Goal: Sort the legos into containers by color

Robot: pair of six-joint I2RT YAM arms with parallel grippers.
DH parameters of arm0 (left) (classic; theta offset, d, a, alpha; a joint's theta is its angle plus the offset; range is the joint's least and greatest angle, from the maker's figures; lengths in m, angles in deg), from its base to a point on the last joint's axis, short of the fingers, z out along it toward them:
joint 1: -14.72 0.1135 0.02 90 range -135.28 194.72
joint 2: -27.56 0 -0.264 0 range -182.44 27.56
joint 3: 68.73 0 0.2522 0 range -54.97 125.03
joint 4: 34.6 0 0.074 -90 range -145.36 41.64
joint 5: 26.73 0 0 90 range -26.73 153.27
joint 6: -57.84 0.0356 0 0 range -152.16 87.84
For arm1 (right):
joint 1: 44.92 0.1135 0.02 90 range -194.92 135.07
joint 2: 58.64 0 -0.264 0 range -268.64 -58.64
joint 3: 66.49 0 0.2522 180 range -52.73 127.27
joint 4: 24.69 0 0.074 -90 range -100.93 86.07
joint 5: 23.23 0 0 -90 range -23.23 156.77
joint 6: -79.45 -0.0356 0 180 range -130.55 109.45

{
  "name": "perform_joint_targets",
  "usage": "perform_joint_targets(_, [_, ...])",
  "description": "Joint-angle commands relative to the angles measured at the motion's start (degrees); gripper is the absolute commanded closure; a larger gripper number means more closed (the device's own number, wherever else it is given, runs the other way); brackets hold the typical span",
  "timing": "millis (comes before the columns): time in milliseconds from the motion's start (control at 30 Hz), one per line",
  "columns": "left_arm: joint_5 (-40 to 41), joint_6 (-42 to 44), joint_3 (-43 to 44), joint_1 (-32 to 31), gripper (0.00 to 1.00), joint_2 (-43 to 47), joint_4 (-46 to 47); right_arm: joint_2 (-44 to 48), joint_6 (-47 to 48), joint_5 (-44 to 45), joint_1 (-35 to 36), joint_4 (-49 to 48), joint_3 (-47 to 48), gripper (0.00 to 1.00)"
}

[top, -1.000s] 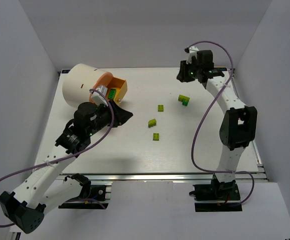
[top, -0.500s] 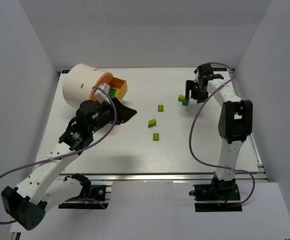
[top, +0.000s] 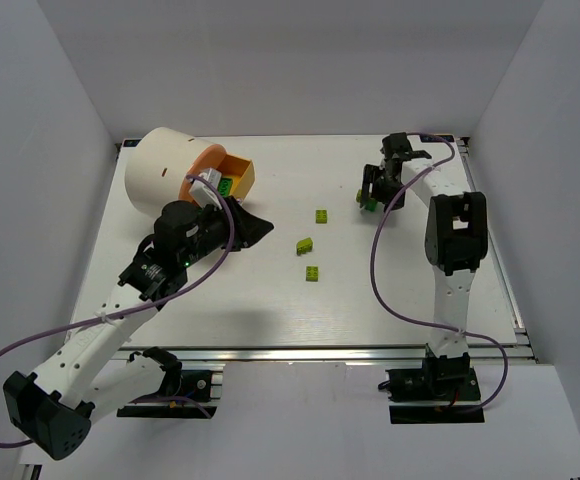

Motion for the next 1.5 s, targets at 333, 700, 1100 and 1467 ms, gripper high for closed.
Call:
perform_joint_targets(333, [1.42,0.05,2.22,-0.31,0.52,-0.39,-2.40,-3.19,-4.07,10.98,4.14,-1.70,5.96,0.32])
perform_joint_targets(700, [1.51,0.14,2.21,-0.31,0.52,-0.38,-2.58,-3.63,-4.15,15.65,3.97,-2.23,5.69,0.52])
perform_joint_targets(1100, [0.98,-0.03,1.95,-0.31,0.52,-0.39,-1.53,-0.21,0.06,13.19,2.83,-3.54,1.92,0.82])
perform_joint_targets(1467, [-2.35,-0.38,1.07,-0.31,0.44,-3.45,4.36,20.53,30.54,-24.71,-1.12,-19.01,-18.64,1.00])
